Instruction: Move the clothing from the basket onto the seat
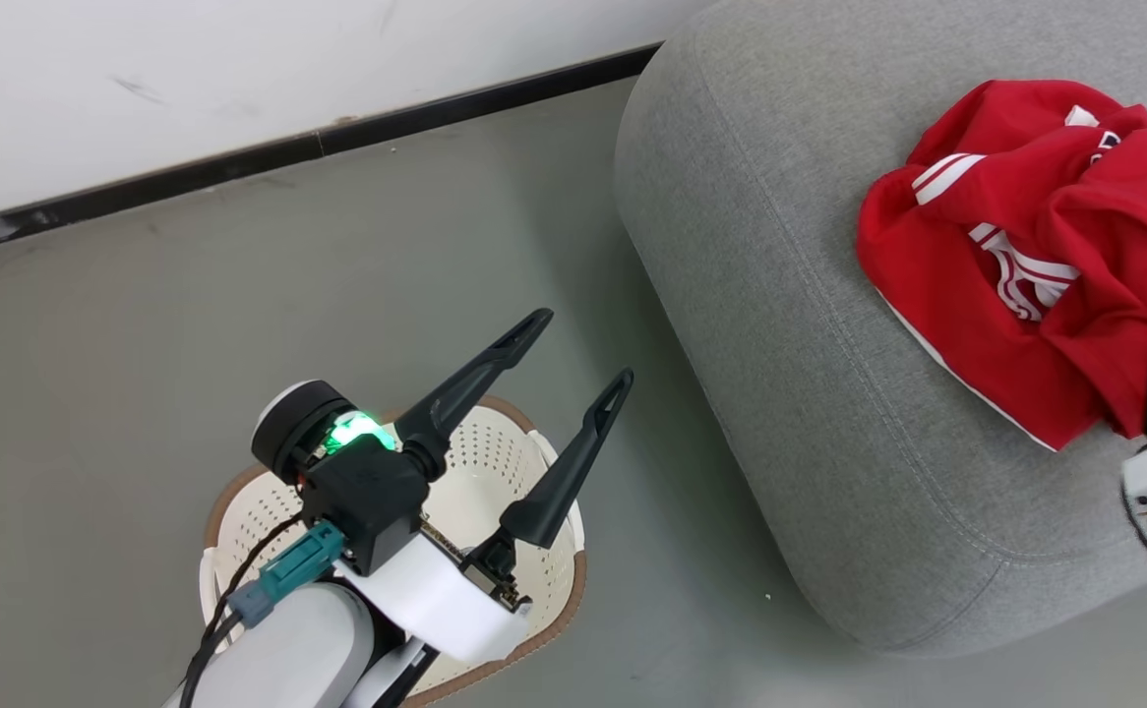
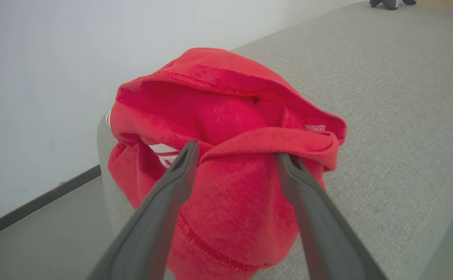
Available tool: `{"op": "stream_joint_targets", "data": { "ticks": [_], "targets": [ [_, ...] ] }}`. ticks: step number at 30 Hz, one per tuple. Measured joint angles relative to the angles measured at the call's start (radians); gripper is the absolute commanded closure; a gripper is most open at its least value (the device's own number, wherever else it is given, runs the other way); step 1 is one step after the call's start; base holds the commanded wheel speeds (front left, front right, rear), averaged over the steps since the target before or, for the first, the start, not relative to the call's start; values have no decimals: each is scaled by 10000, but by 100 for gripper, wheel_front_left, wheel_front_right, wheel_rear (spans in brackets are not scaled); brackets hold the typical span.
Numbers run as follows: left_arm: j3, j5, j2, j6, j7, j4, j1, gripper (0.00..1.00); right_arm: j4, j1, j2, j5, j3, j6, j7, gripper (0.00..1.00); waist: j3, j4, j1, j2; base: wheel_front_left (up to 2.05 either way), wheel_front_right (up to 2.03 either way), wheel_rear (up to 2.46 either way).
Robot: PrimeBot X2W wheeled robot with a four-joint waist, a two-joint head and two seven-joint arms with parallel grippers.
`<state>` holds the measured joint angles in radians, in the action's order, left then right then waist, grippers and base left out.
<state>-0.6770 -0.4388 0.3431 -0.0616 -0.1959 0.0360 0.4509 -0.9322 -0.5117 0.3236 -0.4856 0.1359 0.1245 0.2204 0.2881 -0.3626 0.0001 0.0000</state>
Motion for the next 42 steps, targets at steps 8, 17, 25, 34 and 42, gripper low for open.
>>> {"op": "stream_joint_targets", "data": {
  "ticks": [8,17,25,34,42],
  "targets": [
    [155,-98,-13,86,-203,-113,-240,0,1250,212,-13,-4,-723,0,6,0,-311,-61,0,0,0,0,0],
    [349,-180,-111,270,-336,-215,-484,0,2564,211,71,12,-1478,0,-35,0,-709,50,0,0,0,0,0],
    [727,-341,-96,598,-424,-410,-1068,0,3739,203,-15,71,-2220,0,-52,0,-1047,384,0,0,0,0,0],
    [1383,-523,-86,1149,-489,-667,-1765,0,4888,203,-307,472,-3118,0,-171,0,-1404,926,0,0,0,0,0],
    [1852,-577,-46,1603,-512,-844,-2290,0,5476,227,-577,736,-3553,0,-359,0,-1678,1492,0,0,0,0,0]
  ]
}}
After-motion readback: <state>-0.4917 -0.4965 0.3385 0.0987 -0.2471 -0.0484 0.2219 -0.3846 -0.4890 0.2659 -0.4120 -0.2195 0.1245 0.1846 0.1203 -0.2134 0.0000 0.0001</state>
